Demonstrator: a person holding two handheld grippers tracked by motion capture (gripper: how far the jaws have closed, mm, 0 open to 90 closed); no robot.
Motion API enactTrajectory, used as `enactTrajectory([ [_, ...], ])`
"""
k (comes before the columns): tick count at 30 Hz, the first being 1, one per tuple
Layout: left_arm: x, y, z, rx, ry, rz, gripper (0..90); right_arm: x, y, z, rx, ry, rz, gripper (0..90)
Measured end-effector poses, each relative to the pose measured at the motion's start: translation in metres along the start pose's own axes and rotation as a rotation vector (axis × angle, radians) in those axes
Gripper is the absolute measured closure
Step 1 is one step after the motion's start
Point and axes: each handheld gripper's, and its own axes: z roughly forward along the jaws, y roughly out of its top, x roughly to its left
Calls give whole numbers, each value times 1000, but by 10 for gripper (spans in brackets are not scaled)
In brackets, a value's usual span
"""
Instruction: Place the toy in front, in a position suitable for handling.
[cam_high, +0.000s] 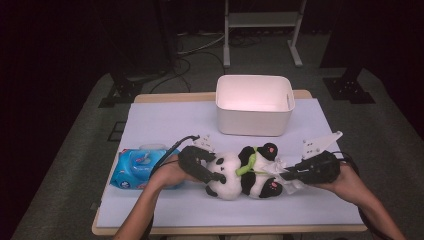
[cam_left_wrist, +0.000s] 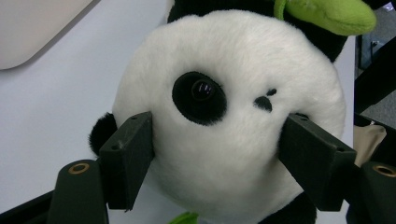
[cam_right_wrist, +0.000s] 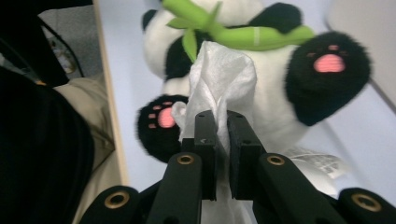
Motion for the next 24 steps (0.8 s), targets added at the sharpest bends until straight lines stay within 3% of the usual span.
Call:
enactTrajectory([
  [5, -1, 1, 1, 1, -1, -2, 271, 13, 6, 8, 22, 17, -45, 830],
  [16, -2, 5, 4, -3, -11, -5, 273, 18, 31, 33, 41, 56, -109, 828],
  [20, -1, 5, 4, 3, -11, 1, 273, 20, 32, 32, 61, 51, -119, 829],
  [24, -3, 5, 5, -7, -9, -4, 273, 17, 21, 23, 65, 34, -96, 829],
])
